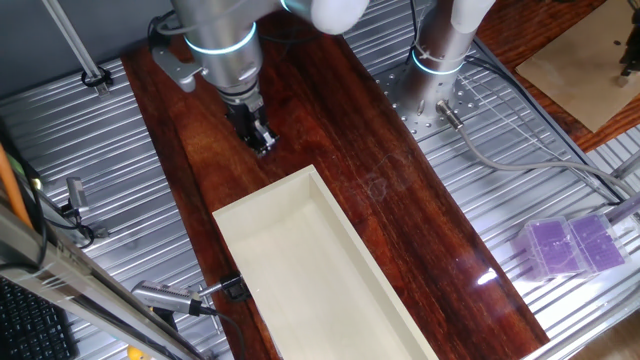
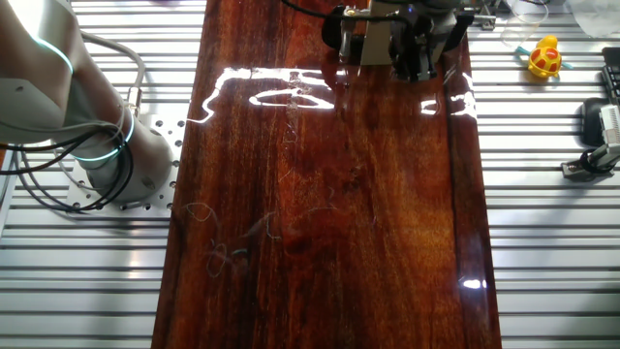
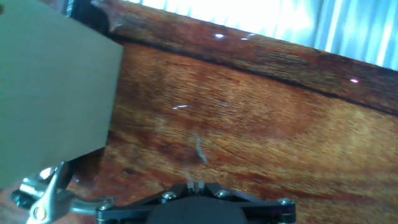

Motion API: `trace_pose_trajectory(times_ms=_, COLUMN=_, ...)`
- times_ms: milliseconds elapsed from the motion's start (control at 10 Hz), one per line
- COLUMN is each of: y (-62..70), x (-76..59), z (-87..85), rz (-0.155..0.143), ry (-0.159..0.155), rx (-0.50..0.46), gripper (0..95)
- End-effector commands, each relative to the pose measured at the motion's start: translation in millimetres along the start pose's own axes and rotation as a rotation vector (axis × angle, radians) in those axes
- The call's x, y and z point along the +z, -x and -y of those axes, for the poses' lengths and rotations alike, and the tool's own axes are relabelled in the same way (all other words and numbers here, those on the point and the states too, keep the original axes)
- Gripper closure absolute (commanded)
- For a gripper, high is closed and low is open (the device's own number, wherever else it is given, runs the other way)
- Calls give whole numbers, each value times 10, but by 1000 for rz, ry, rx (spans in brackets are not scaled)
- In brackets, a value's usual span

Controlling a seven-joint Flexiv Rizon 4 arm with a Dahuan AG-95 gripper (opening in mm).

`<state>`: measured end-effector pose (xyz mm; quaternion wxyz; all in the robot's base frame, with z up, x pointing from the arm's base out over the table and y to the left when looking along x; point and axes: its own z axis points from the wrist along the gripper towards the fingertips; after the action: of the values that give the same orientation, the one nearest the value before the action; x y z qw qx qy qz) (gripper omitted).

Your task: Turn off the water tap

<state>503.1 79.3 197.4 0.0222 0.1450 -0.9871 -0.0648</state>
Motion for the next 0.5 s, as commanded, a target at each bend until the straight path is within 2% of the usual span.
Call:
trace_pose_trajectory(times_ms=100, y=47, x=48, z=-126, rz=24, ry=62, rx=7, gripper=190)
trace_pose_trajectory(times_ms=400, y=39, x=70, z=-384, rz=20, ry=56, rx=63, gripper=190)
trace_pose_trajectory(times_ms=500, y=43, x=67, z=-405, rz=23, ry=48, rx=73, gripper=190)
